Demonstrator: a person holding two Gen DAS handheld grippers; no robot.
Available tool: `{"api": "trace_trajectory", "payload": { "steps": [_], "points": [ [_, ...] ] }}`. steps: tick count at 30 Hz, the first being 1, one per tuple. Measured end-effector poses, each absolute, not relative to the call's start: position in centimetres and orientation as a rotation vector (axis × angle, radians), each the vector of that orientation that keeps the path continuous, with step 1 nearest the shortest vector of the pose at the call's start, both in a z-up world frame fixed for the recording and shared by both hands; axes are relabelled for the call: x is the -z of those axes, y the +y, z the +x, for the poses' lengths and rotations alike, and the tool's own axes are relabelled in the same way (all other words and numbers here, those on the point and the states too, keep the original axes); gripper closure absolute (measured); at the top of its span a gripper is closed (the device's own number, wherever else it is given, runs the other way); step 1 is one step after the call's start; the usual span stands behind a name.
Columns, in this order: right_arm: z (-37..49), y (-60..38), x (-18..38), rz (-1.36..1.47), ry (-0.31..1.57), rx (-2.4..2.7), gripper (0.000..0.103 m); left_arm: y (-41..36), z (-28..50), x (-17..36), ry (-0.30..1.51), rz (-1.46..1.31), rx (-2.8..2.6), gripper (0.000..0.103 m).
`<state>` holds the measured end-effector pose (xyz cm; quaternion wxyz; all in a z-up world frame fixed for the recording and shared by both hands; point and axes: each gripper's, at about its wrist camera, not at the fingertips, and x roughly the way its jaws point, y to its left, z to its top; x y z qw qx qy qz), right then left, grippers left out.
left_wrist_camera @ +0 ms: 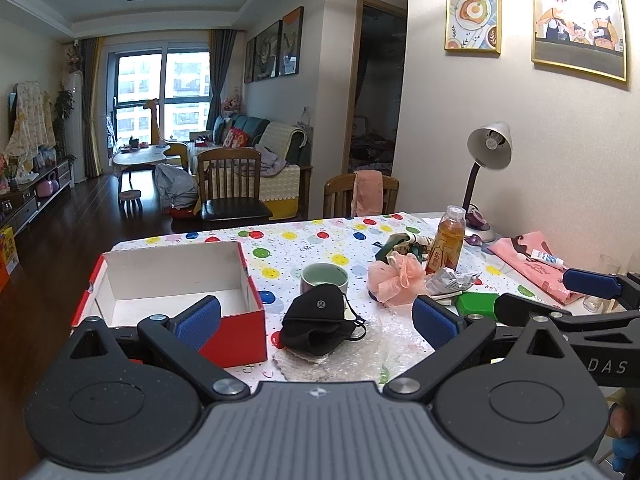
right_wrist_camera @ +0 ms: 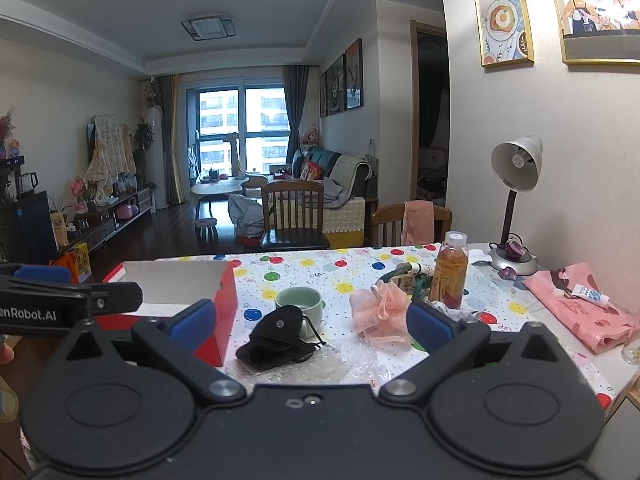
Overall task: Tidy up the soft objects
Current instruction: 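Grasp the black face mask with the left gripper while the right gripper grasps the clear plastic bag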
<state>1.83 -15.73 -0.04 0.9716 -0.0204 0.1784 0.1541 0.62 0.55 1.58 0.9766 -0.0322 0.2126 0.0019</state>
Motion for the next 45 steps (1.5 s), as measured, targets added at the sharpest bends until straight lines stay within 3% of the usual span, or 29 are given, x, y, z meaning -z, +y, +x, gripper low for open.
{"api": "trace_trajectory", "payload": {
  "steps": [12, 23, 34, 45],
  "points": [
    [6.9, -19.5, 3.4, -0.084, 0.476, -0.325, 0.004, -2.7, 6.3, 0.3, 0.505, -0.029, 0.051, 0.0],
    [13.0, -22.1, 8.1, -0.155, 0.622, -0.432, 0.01, -5.2, 13.5, 4.6, 0.687, -0.05, 0.056, 0.0],
    [18.1, -22.4, 11.7, -0.234, 0.722, -0.562, 0.019, -4.6, 21.7, 7.3, 0.758, -0.047, -0.04, 0.0],
    [21.6, -21.9, 14.5, -0.28, 0.792, -0.639, 0.022, -3.6, 27.9, 11.6, 0.845, 0.03, -0.132, 0.0]
  ]
}}
